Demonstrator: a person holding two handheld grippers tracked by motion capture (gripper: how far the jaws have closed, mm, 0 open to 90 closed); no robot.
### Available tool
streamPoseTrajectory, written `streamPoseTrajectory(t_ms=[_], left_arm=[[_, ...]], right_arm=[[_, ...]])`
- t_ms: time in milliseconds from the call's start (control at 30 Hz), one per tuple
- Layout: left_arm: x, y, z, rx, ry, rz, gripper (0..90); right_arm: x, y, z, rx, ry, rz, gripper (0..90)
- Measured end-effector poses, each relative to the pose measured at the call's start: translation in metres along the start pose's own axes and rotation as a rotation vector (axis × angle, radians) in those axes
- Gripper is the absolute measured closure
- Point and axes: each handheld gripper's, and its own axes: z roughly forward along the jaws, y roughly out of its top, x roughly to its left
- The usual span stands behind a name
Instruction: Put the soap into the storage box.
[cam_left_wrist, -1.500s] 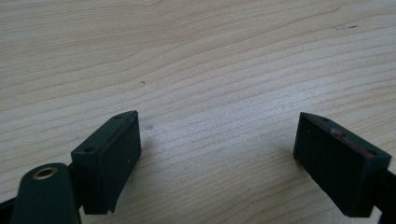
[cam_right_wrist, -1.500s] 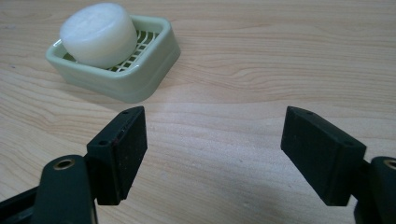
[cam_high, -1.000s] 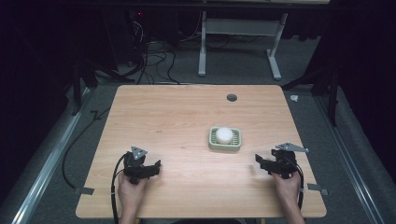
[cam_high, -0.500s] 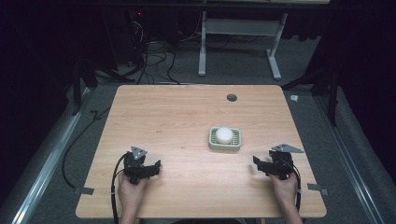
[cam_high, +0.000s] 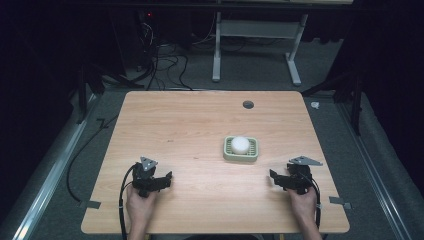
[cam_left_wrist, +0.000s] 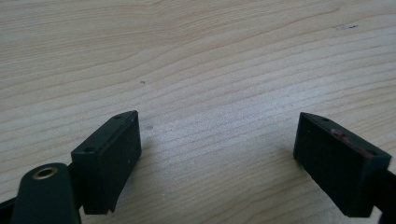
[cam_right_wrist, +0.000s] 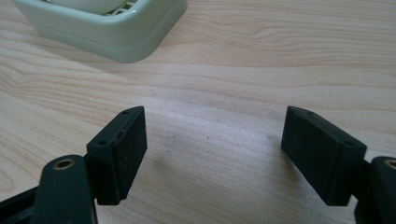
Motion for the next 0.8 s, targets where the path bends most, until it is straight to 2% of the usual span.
streamPoseTrajectory(t_ms=[200, 367, 400, 800], left_arm=[[0.0001, 0.0000, -0.0001, 0.002, -0.001, 0.001, 15.6], [0.0001, 0.0000, -0.0001, 0.002, -0.001, 0.001, 15.6], [0.0001, 0.0000, -0.0001, 0.002, -0.001, 0.001, 15.6], [0.0001, 0.0000, -0.0001, 0.002, -0.001, 0.001, 15.7]], right_arm=[[0.0016, -0.0013, 0.0012, 0.001, -0.017, -0.024, 23.1], [0.0087, -0.0009, 0.0034, 0.023, -0.054, -0.084, 21.6], [0.0090, -0.0008, 0.0035, 0.023, -0.048, -0.090, 21.6], [0.0090, -0.0008, 0.0035, 0.025, -0.043, -0.094, 21.4]])
